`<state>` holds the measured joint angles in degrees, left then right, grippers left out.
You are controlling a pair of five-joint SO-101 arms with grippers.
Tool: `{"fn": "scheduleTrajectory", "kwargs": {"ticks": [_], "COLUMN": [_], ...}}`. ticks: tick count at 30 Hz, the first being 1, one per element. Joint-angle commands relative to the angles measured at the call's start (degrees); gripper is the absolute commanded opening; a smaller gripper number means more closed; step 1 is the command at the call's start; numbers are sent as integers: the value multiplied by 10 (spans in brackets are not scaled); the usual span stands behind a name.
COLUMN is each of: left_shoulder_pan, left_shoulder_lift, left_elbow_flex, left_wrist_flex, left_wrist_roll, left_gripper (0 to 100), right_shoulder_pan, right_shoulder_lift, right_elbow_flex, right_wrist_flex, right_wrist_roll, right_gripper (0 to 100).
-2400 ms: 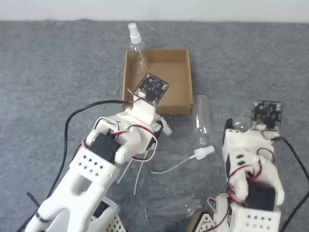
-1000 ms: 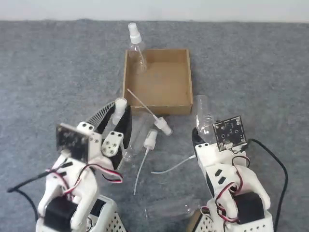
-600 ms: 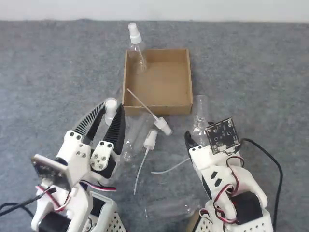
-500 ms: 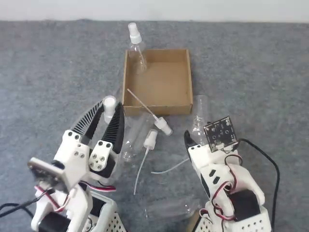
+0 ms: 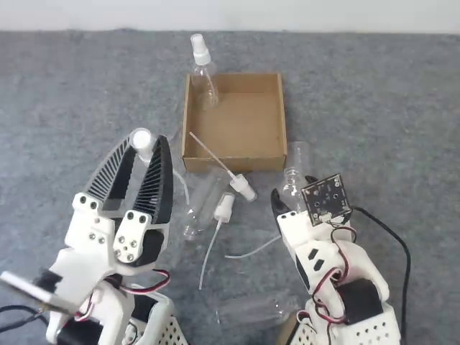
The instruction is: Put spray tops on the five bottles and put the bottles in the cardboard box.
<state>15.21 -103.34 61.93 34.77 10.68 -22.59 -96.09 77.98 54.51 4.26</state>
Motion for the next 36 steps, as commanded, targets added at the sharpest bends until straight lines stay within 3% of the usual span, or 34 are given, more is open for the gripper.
{"fn": "scheduleTrajectory", "kwargs": {"ticks": [1,6,20,27,36], "left_shoulder_pan": [-2,-2,-2,-3,-3], "left_shoulder_lift": [-10,-10,-10,-11,-11], "left_elbow_flex": [-6,-22,-38,-42,-28], "left_wrist_flex": [-21,-40,-46,-47,-44], "left_wrist_roll": [40,47,50,50,67], "left_gripper": [13,13,13,13,13], "right_shoulder_pan": [-5,-17,-201,-294,-317], "right_shoulder_lift": [-12,-12,-12,-12,-12], "right_elbow_flex": [1,14,14,33,98], "right_wrist_flex": [-46,-103,-114,-162,-247], "right_wrist_roll": [7,7,8,83,87], "right_gripper": [80,80,80,80,80]}}
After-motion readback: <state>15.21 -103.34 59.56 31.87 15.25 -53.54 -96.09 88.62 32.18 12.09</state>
